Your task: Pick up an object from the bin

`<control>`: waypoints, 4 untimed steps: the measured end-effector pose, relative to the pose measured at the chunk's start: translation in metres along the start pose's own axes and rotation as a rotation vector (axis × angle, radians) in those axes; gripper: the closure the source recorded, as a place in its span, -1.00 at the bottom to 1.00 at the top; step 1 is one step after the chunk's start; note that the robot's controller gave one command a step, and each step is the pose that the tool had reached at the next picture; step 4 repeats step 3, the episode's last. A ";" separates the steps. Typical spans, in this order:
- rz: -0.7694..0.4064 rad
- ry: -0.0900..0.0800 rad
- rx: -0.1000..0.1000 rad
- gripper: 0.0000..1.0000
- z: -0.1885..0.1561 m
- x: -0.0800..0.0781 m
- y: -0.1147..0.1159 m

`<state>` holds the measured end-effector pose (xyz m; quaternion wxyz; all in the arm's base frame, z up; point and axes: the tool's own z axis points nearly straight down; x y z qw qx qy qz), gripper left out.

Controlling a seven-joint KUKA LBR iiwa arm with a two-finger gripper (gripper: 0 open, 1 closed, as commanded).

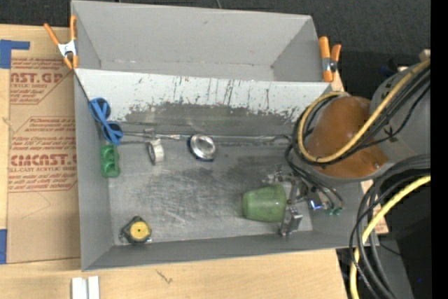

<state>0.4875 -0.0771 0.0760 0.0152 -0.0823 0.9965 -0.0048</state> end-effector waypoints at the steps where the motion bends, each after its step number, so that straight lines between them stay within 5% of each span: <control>1: 0.001 -0.007 -0.001 1.00 -0.001 -0.002 0.001; 2: 0.001 0.021 -0.010 1.00 -0.073 -0.006 0.000; 4: 0.000 0.024 -0.011 1.00 -0.107 -0.009 0.000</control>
Offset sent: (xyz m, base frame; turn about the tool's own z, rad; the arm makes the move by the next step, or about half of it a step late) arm 0.0000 0.0000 0.0000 0.0000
